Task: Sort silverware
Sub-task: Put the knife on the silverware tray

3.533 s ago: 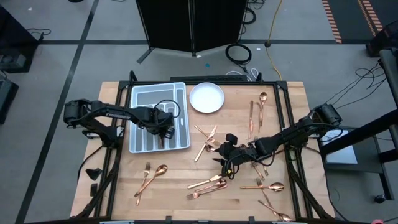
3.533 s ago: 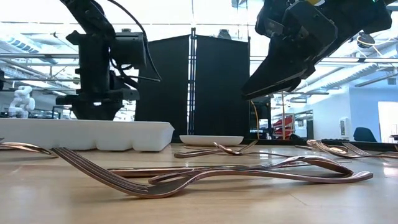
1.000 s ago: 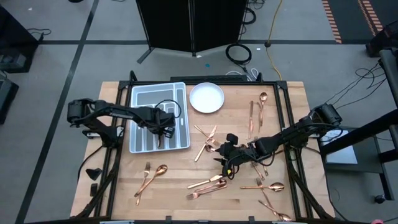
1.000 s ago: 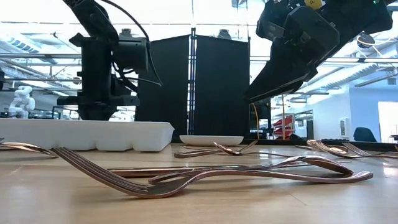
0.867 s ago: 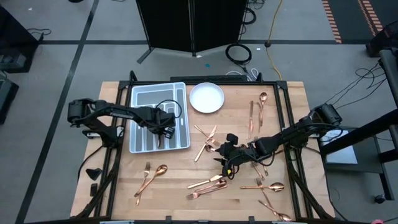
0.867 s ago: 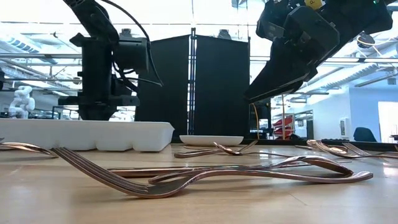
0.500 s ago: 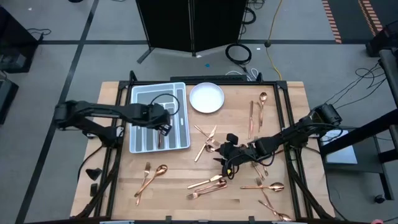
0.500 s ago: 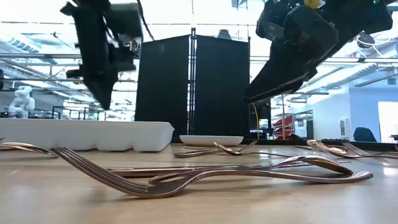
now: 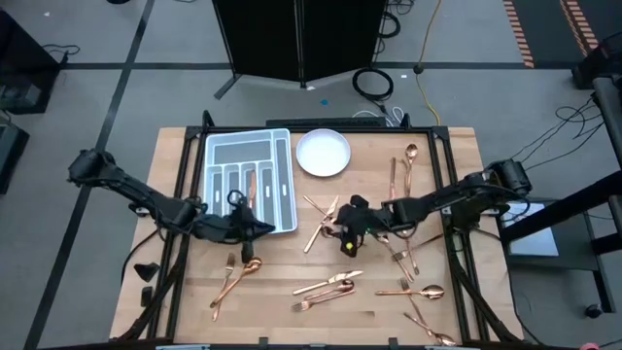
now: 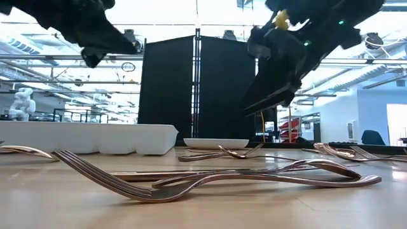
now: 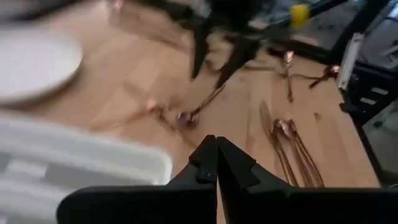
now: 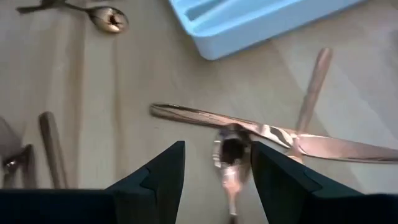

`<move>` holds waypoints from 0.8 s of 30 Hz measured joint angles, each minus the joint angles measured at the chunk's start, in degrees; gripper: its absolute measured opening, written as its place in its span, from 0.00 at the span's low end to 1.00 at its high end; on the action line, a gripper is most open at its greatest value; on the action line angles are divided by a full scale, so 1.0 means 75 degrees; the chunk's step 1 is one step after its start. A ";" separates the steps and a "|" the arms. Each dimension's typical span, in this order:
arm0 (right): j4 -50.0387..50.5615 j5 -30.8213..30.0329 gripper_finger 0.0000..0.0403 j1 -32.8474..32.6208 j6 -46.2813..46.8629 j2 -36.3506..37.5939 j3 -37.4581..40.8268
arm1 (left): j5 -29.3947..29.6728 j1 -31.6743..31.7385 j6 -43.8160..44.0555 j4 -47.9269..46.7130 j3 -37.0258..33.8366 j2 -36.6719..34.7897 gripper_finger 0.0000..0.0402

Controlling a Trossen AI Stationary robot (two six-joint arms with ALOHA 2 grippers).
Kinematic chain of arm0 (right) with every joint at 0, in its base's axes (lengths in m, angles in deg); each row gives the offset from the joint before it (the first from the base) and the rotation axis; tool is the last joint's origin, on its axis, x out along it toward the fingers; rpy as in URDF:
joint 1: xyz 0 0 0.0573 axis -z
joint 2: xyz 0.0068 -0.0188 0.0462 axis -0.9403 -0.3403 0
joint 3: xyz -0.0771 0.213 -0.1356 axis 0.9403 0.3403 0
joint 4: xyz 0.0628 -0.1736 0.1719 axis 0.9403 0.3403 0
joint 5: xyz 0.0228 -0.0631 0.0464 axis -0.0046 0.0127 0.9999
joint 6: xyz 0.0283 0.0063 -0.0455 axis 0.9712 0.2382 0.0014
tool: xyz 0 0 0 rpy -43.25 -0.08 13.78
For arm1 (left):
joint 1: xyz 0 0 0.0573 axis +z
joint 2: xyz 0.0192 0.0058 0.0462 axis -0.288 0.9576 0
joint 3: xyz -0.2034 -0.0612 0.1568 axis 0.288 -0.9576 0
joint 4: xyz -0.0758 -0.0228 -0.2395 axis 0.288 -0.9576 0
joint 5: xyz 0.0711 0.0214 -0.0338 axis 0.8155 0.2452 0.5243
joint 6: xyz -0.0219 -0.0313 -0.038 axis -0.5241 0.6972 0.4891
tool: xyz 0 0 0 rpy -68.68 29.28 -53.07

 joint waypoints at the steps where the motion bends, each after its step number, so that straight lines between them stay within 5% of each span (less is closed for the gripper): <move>1: 0.0343 0.0122 0.43 0.0102 0.0038 0.0007 -0.0109 | 0.0000 0.0001 -0.0294 0.0453 -0.0129 0.0186 0.00; 8: 0.4485 0.0501 0.43 -0.0002 0.0709 0.0058 -0.1519 | 0.0500 0.0285 -0.1377 0.3482 -0.0212 0.1843 0.00; 13: 0.6685 0.0772 0.43 -0.0773 0.2060 0.0061 -0.2256 | 0.0306 0.0452 -0.3925 0.6023 -0.0209 0.2983 0.01; 19: 0.7317 0.1699 0.43 -0.2062 0.3863 0.0064 -0.2320 | 0.0302 0.0703 -0.4778 0.8520 -0.0181 0.3872 0.18; 24: 0.7187 0.1854 0.43 -0.3029 0.5289 0.0064 -0.2320 | 0.0191 0.0925 -0.4014 0.8395 0.0101 0.4126 0.36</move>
